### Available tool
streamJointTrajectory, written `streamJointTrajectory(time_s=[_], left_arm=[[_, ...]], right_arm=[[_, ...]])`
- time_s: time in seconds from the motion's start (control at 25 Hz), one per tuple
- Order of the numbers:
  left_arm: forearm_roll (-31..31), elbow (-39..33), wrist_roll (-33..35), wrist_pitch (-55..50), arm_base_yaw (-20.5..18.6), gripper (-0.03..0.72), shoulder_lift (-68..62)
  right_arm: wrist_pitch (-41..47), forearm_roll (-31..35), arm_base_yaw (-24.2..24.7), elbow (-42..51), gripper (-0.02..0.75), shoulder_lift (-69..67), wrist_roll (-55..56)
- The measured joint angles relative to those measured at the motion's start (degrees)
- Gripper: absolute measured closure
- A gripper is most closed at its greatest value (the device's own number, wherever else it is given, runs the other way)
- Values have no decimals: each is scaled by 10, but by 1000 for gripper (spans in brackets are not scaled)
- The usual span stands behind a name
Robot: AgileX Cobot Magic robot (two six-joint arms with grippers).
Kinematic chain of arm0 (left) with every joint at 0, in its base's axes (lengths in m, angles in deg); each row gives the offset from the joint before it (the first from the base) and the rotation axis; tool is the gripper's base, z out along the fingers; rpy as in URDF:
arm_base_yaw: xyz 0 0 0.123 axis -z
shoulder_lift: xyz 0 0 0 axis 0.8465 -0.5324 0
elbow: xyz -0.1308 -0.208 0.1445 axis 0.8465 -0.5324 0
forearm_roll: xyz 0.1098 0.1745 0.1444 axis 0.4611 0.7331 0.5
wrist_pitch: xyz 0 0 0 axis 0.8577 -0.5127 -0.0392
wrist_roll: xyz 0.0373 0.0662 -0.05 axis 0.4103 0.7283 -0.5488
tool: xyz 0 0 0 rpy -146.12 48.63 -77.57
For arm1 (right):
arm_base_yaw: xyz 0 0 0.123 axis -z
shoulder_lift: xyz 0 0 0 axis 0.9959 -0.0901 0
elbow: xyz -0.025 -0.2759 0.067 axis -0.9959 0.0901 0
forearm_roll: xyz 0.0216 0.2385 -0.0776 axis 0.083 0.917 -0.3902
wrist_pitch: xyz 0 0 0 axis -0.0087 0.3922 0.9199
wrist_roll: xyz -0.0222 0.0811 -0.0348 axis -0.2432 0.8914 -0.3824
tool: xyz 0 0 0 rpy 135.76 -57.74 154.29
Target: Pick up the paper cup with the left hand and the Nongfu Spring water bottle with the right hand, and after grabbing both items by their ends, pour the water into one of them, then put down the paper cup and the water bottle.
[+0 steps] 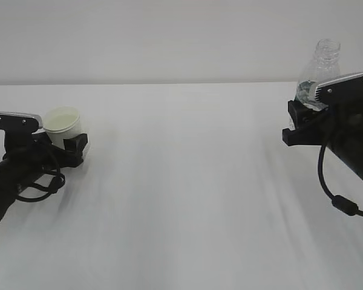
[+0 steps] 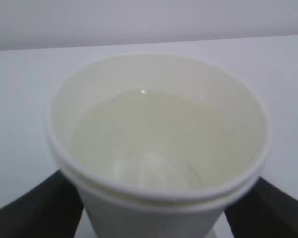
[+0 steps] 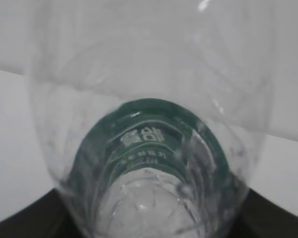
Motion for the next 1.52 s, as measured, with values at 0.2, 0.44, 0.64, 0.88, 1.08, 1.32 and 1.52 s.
streamJointTrajectory(time_s=[0.2, 0.44, 0.64, 0.88, 1.08, 1.32, 1.52], left_arm=[[-5, -45, 1, 0, 0, 78, 24], [-6, -99, 1, 0, 0, 86, 66], [-7, -139, 1, 0, 0, 94, 106], [-7, -174, 1, 0, 0, 95, 158], [1, -190, 1, 0, 0, 96, 187], [9, -193, 1, 0, 0, 100, 215], [11, -193, 1, 0, 0, 100, 230]], right_arm=[[0, 0, 0, 0, 309, 0, 0], [0, 0, 0, 0, 309, 0, 0], [0, 0, 0, 0, 309, 0, 0], [0, 0, 0, 0, 309, 0, 22], [0, 26, 0, 0, 309, 0, 35], [0, 47, 0, 0, 309, 0, 52], [0, 65, 0, 0, 309, 0, 68]])
